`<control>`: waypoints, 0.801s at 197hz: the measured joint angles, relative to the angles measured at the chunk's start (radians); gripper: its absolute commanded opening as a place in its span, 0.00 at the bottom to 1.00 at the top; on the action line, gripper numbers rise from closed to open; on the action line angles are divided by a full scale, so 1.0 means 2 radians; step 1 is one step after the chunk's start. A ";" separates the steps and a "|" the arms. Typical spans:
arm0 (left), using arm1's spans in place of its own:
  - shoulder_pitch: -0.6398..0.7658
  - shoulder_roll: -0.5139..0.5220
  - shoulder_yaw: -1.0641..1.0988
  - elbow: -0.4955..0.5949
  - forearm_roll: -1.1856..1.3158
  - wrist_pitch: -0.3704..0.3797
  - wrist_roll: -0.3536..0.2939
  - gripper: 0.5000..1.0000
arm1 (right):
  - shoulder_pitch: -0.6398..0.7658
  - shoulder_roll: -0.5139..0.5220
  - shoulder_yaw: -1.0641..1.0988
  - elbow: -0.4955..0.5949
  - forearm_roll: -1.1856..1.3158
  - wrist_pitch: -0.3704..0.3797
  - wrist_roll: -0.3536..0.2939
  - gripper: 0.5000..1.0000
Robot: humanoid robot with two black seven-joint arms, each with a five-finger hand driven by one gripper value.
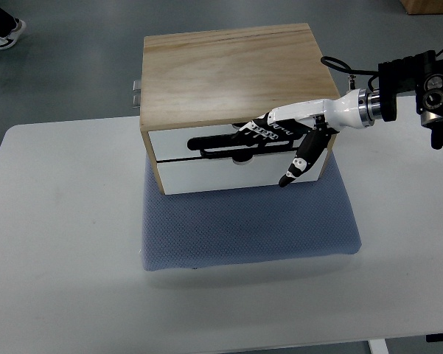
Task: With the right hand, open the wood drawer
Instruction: 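Hook the right hand fingers around the upper drawer's black handle, then pull the upper drawer toward the robot with the right hand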
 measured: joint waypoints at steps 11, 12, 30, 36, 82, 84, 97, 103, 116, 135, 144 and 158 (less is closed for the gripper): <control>0.000 0.000 0.000 0.000 0.000 0.000 0.000 1.00 | 0.000 0.000 0.000 0.000 0.001 0.000 0.000 0.89; 0.000 0.000 0.000 0.000 0.000 0.000 0.000 1.00 | 0.000 0.000 0.000 0.000 0.001 0.000 0.000 0.89; 0.000 0.000 0.000 0.000 0.000 0.000 0.000 1.00 | 0.000 0.000 0.000 0.000 0.002 0.000 0.000 0.89; 0.000 0.000 0.000 0.000 0.000 0.000 0.000 1.00 | 0.000 0.000 0.000 0.001 0.002 0.000 0.000 0.89; 0.000 0.000 0.000 0.000 0.000 0.000 0.000 1.00 | 0.002 -0.004 -0.005 0.009 0.005 0.000 0.000 0.89; 0.000 0.000 0.000 0.000 0.000 0.000 0.000 1.00 | 0.002 -0.004 -0.006 0.009 0.005 0.000 0.000 0.89; 0.000 0.000 0.000 0.000 0.000 0.000 0.000 1.00 | 0.002 -0.006 -0.007 0.012 0.006 0.000 0.000 0.89; 0.000 0.000 0.000 0.000 0.000 0.000 0.000 1.00 | 0.002 -0.007 -0.007 0.013 0.006 0.000 0.000 0.89; 0.000 0.000 0.000 0.000 0.000 0.000 0.000 1.00 | 0.002 -0.008 -0.008 0.015 0.006 0.000 0.000 0.89; 0.000 0.000 0.000 0.000 0.000 0.000 0.000 1.00 | 0.003 -0.012 -0.008 0.017 0.007 0.000 0.001 0.89; 0.000 0.000 0.000 0.000 0.000 0.000 0.000 1.00 | 0.003 -0.014 -0.008 0.018 0.007 0.000 0.001 0.89; 0.000 0.000 0.000 0.000 0.000 0.000 0.000 1.00 | 0.004 -0.017 -0.008 0.022 0.008 0.000 0.001 0.89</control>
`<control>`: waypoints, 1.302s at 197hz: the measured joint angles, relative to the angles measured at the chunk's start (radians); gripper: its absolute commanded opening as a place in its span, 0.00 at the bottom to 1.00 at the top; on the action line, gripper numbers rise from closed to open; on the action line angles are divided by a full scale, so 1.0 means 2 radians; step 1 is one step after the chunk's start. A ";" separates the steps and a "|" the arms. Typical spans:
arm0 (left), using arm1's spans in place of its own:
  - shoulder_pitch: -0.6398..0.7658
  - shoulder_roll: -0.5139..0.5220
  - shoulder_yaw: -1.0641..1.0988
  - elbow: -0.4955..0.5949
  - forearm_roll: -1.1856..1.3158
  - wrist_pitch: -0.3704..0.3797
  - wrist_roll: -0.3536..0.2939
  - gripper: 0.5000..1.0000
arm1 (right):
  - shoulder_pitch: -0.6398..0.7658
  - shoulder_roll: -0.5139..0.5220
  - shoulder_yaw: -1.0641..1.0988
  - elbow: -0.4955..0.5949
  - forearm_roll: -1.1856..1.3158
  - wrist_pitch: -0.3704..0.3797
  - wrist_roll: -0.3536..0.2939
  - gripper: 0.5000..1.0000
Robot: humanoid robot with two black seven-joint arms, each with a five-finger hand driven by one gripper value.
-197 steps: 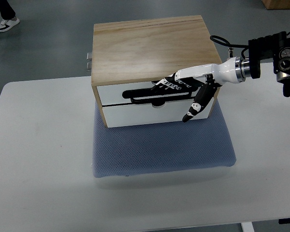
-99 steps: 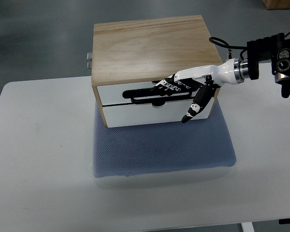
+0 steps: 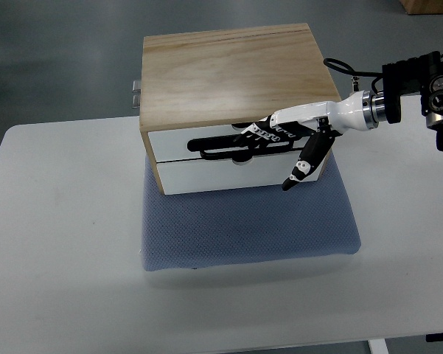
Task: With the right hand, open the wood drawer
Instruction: 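Pull the upper drawer toward the robot with the right hand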
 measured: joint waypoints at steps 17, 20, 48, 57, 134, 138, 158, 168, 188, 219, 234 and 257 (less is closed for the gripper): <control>0.000 0.000 0.000 0.000 0.000 0.000 0.000 1.00 | 0.000 -0.005 -0.001 0.007 0.002 0.000 0.000 0.89; 0.000 0.000 0.000 0.000 0.000 0.000 0.000 1.00 | 0.000 -0.006 -0.001 0.008 0.002 0.000 0.000 0.89; 0.000 0.000 0.000 0.000 0.000 0.000 0.000 1.00 | 0.001 -0.011 -0.009 0.015 0.007 0.000 0.000 0.89; 0.000 0.000 0.000 0.000 0.000 0.000 0.000 1.00 | 0.001 -0.013 -0.010 0.017 0.008 0.000 0.000 0.89; 0.000 0.000 0.000 0.000 0.000 0.000 0.000 1.00 | 0.002 -0.027 -0.018 0.030 0.022 0.000 -0.001 0.89; 0.000 0.000 0.000 0.000 0.000 0.000 0.000 1.00 | 0.002 -0.028 -0.019 0.030 0.022 0.000 -0.001 0.89; 0.000 0.000 0.000 0.000 0.000 0.000 0.000 1.00 | 0.002 -0.033 -0.022 0.032 0.024 0.000 -0.001 0.89; 0.000 0.000 0.000 0.000 0.000 0.000 0.000 1.00 | 0.002 -0.036 -0.022 0.035 0.025 0.000 -0.002 0.89; 0.000 0.000 0.000 0.000 0.000 0.000 0.000 1.00 | 0.003 -0.041 -0.023 0.043 0.026 0.000 -0.002 0.89; 0.000 0.000 0.000 0.000 0.000 0.000 0.000 1.00 | 0.003 -0.048 -0.025 0.054 0.026 0.000 -0.002 0.89; 0.000 0.000 0.000 0.000 0.000 0.000 0.000 1.00 | 0.004 -0.049 -0.026 0.058 0.027 0.000 -0.003 0.89; 0.000 0.000 0.000 0.000 0.000 0.000 0.000 1.00 | 0.004 -0.053 -0.028 0.065 0.030 0.000 -0.004 0.89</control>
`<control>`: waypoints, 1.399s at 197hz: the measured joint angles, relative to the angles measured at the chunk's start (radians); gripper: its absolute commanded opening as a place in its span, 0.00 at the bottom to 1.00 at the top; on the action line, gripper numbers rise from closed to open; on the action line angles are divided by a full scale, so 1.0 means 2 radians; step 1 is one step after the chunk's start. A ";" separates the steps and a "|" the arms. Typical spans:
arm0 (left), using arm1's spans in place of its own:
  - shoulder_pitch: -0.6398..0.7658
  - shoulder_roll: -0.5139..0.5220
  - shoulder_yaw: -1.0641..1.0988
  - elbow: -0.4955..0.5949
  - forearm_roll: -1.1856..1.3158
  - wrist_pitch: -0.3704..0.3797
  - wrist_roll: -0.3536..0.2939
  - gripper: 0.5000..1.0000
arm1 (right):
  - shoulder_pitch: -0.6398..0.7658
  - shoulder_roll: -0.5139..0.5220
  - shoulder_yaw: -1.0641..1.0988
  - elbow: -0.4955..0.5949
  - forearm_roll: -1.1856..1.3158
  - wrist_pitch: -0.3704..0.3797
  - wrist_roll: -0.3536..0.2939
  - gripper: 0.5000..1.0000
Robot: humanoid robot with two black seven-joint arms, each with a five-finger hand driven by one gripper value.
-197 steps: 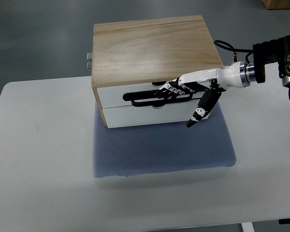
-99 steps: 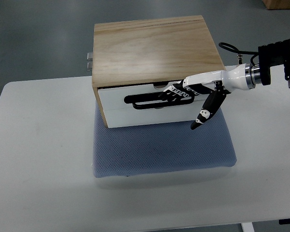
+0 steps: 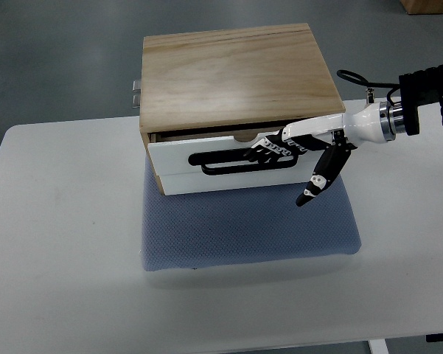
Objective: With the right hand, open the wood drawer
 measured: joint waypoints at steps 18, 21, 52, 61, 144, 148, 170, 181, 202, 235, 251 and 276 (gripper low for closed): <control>0.000 0.000 0.000 0.000 0.000 0.000 0.000 1.00 | 0.000 -0.007 -0.004 0.012 0.001 0.000 0.000 0.89; 0.000 0.000 0.000 0.000 0.000 0.000 0.000 1.00 | 0.000 -0.008 -0.004 0.014 0.001 0.000 0.000 0.89; 0.000 0.000 0.000 0.000 0.000 0.000 0.000 1.00 | 0.000 -0.023 -0.005 0.036 0.003 0.000 0.000 0.89; 0.000 0.000 0.000 0.000 0.000 0.000 0.000 1.00 | 0.000 -0.025 -0.005 0.040 0.003 0.000 0.000 0.89; 0.000 0.000 0.000 0.000 0.000 0.000 0.000 1.00 | 0.000 -0.051 -0.005 0.068 0.004 0.000 -0.001 0.89; 0.000 0.000 0.000 0.000 0.000 0.000 0.000 1.00 | 0.000 -0.053 -0.005 0.069 0.004 0.000 -0.001 0.89; 0.000 0.000 0.000 0.000 0.000 0.000 0.000 1.00 | 0.000 -0.063 -0.005 0.077 0.004 0.000 -0.001 0.89; 0.000 0.000 0.000 0.000 0.000 0.000 0.000 1.00 | 0.000 -0.068 -0.005 0.080 0.006 0.000 -0.001 0.89; 0.000 0.000 0.000 0.000 0.000 0.000 0.000 1.00 | 0.000 -0.078 -0.005 0.089 0.009 0.000 -0.001 0.89; 0.000 0.000 0.000 0.000 0.000 0.000 0.000 1.00 | 0.007 -0.093 -0.003 0.093 0.021 0.000 -0.001 0.89; 0.000 0.000 0.000 0.000 0.000 0.000 0.000 1.00 | 0.021 -0.100 -0.001 0.093 0.036 0.000 -0.002 0.89; 0.000 0.000 0.000 0.000 0.000 0.000 0.000 1.00 | 0.045 -0.121 0.002 0.093 0.064 0.000 -0.002 0.89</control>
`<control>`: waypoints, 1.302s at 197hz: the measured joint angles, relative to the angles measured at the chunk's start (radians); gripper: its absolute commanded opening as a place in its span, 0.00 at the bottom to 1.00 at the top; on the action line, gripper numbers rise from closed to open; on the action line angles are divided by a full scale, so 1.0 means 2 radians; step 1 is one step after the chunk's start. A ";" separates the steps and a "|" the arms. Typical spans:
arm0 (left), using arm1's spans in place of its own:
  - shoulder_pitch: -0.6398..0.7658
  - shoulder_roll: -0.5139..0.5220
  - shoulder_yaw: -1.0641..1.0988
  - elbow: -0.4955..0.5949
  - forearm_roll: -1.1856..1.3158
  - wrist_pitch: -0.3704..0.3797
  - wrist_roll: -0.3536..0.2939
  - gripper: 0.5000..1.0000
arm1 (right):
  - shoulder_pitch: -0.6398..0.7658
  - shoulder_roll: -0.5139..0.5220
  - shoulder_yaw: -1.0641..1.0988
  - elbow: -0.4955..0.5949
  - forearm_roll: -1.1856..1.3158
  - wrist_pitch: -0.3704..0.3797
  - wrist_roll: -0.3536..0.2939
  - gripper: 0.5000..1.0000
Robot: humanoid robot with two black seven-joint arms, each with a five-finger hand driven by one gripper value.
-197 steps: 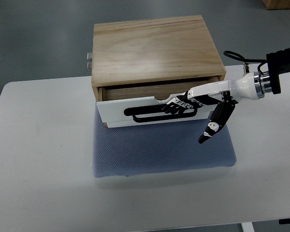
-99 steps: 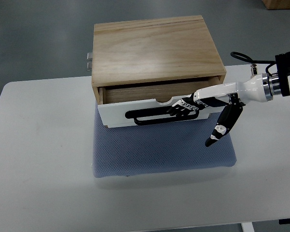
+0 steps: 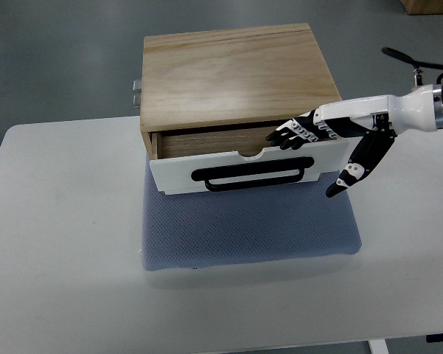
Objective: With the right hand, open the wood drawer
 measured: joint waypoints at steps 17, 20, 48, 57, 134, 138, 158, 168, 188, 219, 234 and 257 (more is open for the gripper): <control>0.000 0.000 0.000 0.000 0.000 0.000 0.000 1.00 | 0.019 -0.018 0.001 -0.004 0.026 0.000 0.000 0.89; 0.000 0.000 0.000 0.000 0.000 0.000 0.000 1.00 | 0.022 -0.021 0.002 -0.006 0.031 0.000 0.000 0.89; 0.000 0.000 0.000 0.000 0.000 0.000 0.000 1.00 | 0.043 -0.042 0.016 -0.055 0.097 0.000 0.002 0.89; 0.000 0.000 0.000 0.000 0.000 0.000 0.000 1.00 | 0.044 -0.041 0.026 -0.089 0.121 0.000 0.003 0.89; 0.000 0.000 0.000 0.000 0.000 0.000 0.000 1.00 | -0.063 0.073 0.172 -0.410 0.304 0.000 0.002 0.88; 0.000 0.000 0.000 0.000 0.000 0.000 0.000 1.00 | -0.070 0.080 0.180 -0.420 0.308 0.000 0.001 0.88; 0.000 0.000 0.000 0.000 0.000 0.000 0.000 1.00 | -0.102 0.115 0.217 -0.465 0.321 0.000 0.001 0.88; 0.000 0.000 0.000 0.000 0.000 0.000 0.000 1.00 | -0.117 0.133 0.237 -0.487 0.324 0.000 0.000 0.88; 0.000 0.000 0.000 0.000 0.000 0.000 0.000 1.00 | -0.139 0.166 0.280 -0.528 0.326 0.000 -0.007 0.88; 0.000 0.000 0.000 0.000 0.000 0.000 0.000 1.00 | -0.164 0.205 0.339 -0.569 0.339 0.000 -0.049 0.88; 0.000 0.000 0.000 0.000 0.000 0.000 0.000 1.00 | -0.172 0.213 0.348 -0.574 0.365 0.000 -0.062 0.88; 0.000 0.000 0.000 0.000 0.000 0.000 0.000 1.00 | -0.181 0.227 0.350 -0.575 0.414 0.000 -0.082 0.88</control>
